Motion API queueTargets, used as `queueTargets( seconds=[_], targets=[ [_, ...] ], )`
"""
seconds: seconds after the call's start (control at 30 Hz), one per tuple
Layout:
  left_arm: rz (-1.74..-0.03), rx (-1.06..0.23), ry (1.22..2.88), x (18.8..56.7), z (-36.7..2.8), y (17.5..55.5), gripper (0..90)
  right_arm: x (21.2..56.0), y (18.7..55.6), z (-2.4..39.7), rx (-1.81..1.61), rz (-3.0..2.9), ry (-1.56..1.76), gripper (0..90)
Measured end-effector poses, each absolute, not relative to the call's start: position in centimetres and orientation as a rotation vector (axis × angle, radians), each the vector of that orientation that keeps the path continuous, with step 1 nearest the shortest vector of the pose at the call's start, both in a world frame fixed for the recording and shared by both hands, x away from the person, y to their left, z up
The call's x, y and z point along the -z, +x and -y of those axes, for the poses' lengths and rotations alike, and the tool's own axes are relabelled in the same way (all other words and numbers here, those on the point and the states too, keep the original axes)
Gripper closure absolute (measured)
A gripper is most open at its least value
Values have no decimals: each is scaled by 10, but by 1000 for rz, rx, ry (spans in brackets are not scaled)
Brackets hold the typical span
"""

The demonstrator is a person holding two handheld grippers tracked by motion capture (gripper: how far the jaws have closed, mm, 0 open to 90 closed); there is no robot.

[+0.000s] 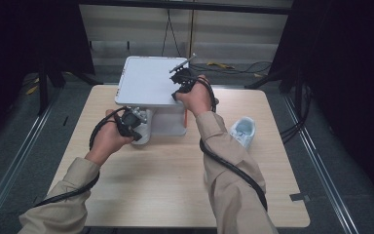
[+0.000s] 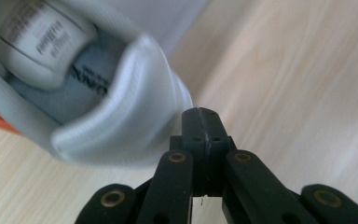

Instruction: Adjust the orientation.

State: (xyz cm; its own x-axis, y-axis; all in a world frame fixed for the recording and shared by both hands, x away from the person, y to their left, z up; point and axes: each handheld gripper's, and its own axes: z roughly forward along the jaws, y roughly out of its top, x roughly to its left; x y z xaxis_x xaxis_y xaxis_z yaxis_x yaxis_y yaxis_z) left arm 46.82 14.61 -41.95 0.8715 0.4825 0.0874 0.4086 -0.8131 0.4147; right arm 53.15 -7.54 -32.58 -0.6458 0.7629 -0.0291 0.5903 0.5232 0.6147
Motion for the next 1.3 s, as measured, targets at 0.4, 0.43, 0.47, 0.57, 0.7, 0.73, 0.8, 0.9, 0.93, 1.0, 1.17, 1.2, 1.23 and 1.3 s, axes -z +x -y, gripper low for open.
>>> queueTargets(
  seconds=[0.4,0.43,0.47,0.57,0.7,0.73,0.8,0.9,0.93,1.0,1.17,1.2,1.23,1.3],
  targets=[
    [-661,-390,2655,436,-143,479,900,326,532,76,-834,-2476,1121,900],
    [-663,-389,2646,436,-142,482,900,326,532,76,-840,-2474,1121,900],
    [-656,-434,2664,436,-140,484,900,326,532,76,-845,-2473,1121,900],
    [-668,-454,2639,438,-138,488,900,326,532,77,-849,-2473,1127,900],
    [-682,-448,2657,437,-135,489,900,327,532,77,-867,-2473,1127,900],
    [-682,-448,2657,437,-135,489,900,327,532,77,-867,-2473,1127,900],
    [-699,-417,2630,437,-140,487,900,327,532,77,-859,-2472,1124,900],
    [-747,-303,2573,429,-145,482,900,327,532,79,-872,-2472,1107,900],
    [-747,-303,2573,429,-145,482,866,327,532,79,-872,-2472,1107,900],
    [-805,-220,2547,422,-149,479,817,327,532,82,-897,-2468,1114,899],
    [-847,-163,2506,393,-161,472,728,322,529,92,-853,-2474,1165,833],
    [-847,-163,2506,393,-161,472,711,321,528,94,-856,-2464,1164,833],
    [-875,-156,2485,383,-164,469,684,319,525,97,-868,-2466,1160,826],
    [-867,-173,2484,376,-165,468,668,318,524,100,-871,-2470,1159,817]
  ],
)
